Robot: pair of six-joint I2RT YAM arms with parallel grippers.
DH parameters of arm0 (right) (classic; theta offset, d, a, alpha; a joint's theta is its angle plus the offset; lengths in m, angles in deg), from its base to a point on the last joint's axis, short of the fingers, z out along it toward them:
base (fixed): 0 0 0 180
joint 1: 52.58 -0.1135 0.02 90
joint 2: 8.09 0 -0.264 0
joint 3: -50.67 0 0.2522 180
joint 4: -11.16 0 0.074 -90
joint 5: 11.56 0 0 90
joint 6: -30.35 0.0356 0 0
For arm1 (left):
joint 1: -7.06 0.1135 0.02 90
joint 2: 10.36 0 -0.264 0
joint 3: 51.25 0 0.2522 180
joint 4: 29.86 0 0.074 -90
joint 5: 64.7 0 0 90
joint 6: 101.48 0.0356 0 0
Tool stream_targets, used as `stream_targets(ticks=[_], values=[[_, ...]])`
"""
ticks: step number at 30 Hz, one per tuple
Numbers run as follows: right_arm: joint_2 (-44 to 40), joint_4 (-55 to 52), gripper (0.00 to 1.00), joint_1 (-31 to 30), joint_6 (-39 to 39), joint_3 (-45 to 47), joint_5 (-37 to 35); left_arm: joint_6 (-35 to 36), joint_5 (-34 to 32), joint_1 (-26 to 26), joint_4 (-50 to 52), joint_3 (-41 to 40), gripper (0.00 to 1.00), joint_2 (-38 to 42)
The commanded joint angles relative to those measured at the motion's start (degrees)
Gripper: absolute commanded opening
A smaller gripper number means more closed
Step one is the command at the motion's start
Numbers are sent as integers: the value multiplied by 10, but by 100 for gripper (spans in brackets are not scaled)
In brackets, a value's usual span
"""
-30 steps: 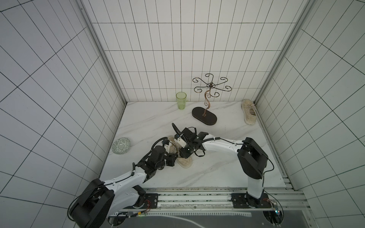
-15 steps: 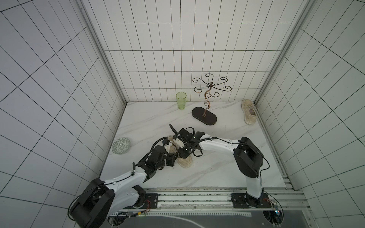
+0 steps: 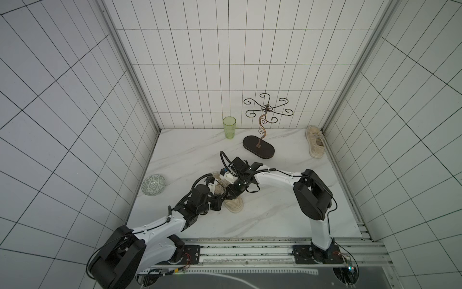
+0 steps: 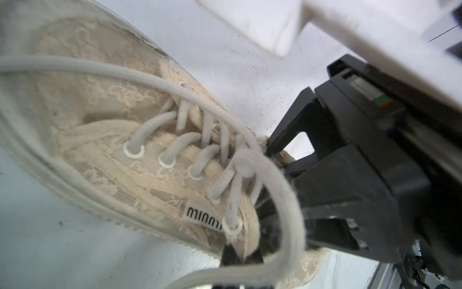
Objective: Remove the insole from the shoe
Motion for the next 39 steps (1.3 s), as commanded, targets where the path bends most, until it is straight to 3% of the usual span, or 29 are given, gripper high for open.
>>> stream_targets(ticks=[1,11,17,27,33,39], values=[[36,15,37,10,-8,44,73,5,-1,2,42,-10,0,-12],[39,60,37,30,24,90,175,4,0,2,42,-10,0,-10],[32,141,35,48,78,124,236,5,1,3,41,-12,0,-4],[20,223,31,71,149,160,268,4,2,5,40,-16,0,4],[9,139,29,65,126,124,110,4,3,5,40,-17,0,9],[-53,95,38,56,109,104,-32,4,3,6,41,-18,0,12]])
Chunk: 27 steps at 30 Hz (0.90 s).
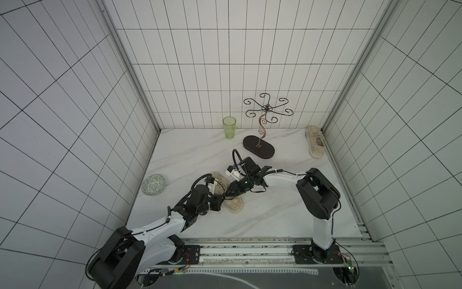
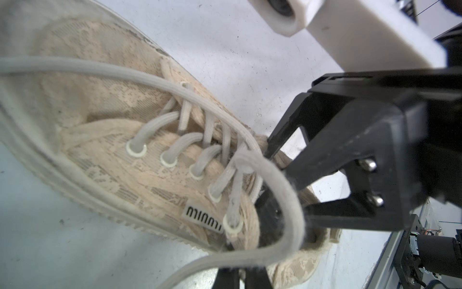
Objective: Remove the insole from the shoe
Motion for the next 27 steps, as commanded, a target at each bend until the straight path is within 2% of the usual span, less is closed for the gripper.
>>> stream_targets(ticks=[1,6,11,27], values=[[-20,-96,39,1,-25,-21,-173,4,-1,4,40,-15,0,4],[-34,-131,44,-24,-52,-51,-264,4,0,4,38,-14,0,0],[-14,-134,46,-35,-66,-68,-264,4,1,3,37,-14,0,-3],[61,-165,48,-69,-107,-77,-382,5,3,3,37,-14,0,-1]])
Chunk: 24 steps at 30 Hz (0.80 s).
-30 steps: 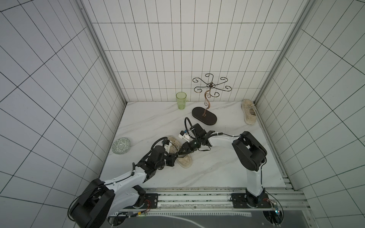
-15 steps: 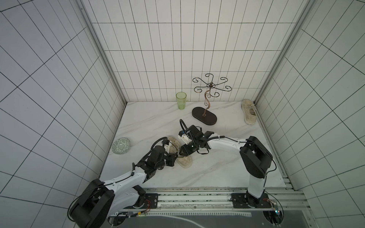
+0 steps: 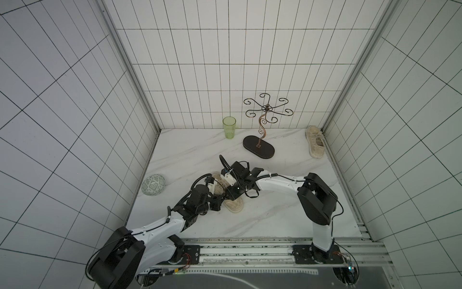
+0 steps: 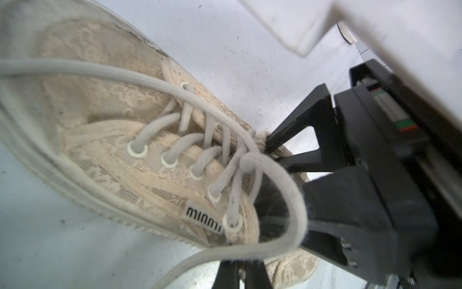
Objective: Remove the insole from the shoe
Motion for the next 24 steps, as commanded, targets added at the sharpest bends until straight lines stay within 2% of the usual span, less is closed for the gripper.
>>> stream_targets(ticks=[1,5,7,9,12,17,24], values=[[62,-42,47,15,-33,0,-112,4,1,3,37,-15,0,-1],[73,-55,46,13,-45,18,-70,5,1,3,37,-14,0,-1],[72,-49,45,15,-54,28,-3,4,1,3,38,-14,0,-1],[75,-33,45,22,-58,40,99,4,1,3,37,-14,0,-2],[90,-16,46,24,-53,47,197,4,1,4,38,-15,0,-1],[108,10,45,29,-43,52,270,3,0,6,40,-17,0,4],[96,121,42,59,25,107,354,3,2,9,38,-19,0,6]])
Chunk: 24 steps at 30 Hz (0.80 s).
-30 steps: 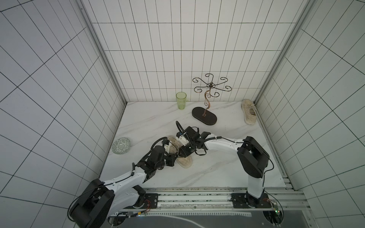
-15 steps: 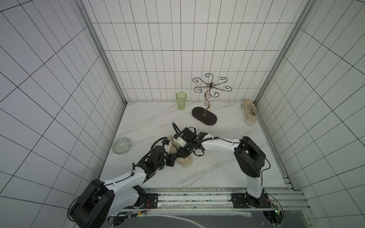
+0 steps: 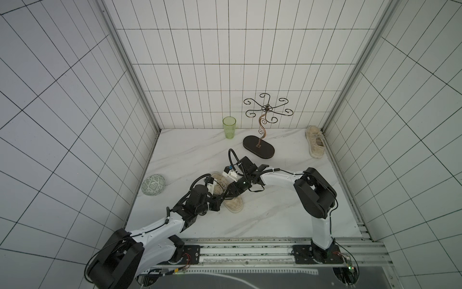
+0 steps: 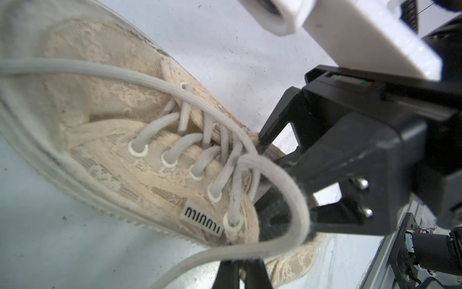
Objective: Remove the insole from the shoe
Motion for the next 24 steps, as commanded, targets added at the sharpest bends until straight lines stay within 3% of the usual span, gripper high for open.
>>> stream_targets(ticks=[1,11,13,19,24], values=[[66,24,42,-10,34,67,62,3,-6,4,35,-15,0,-4],[66,131,37,1,113,97,120,4,-4,6,32,-15,0,-5],[54,113,35,3,111,94,66,4,-3,6,32,-15,0,-5],[-47,-36,37,-2,52,39,-200,3,-3,7,35,-15,0,0],[-49,-114,39,-12,12,-10,-302,3,-1,8,32,-16,0,-1]])
